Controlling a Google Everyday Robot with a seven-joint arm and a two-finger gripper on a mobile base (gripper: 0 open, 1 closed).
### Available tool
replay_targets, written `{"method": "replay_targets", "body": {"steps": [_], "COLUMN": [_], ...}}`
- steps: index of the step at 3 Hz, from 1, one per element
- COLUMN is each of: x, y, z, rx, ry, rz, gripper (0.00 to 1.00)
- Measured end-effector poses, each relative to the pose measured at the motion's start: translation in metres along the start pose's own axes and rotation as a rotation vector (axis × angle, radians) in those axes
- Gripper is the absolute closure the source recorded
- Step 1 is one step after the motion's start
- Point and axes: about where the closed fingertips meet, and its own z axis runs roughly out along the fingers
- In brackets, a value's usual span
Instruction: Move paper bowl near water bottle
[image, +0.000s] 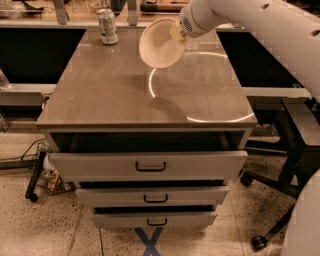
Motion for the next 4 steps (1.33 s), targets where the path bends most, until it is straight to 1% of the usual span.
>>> {"method": "replay_targets", "body": {"steps": [1,2,3,4], "x": [0.0,0.024,0.051,0.097], "y": [0.0,-0.05,-0.101,-0.142], "z": [0.001,0.024,0.041,0.054], "rx": [-0.001,0.089,0.183,0.292], "ry": [0.001,0.024,0.06,0.166], "rz": [0.002,0.118,0.229,0.338], "gripper": [1.0,1.0,1.0,1.0]}}
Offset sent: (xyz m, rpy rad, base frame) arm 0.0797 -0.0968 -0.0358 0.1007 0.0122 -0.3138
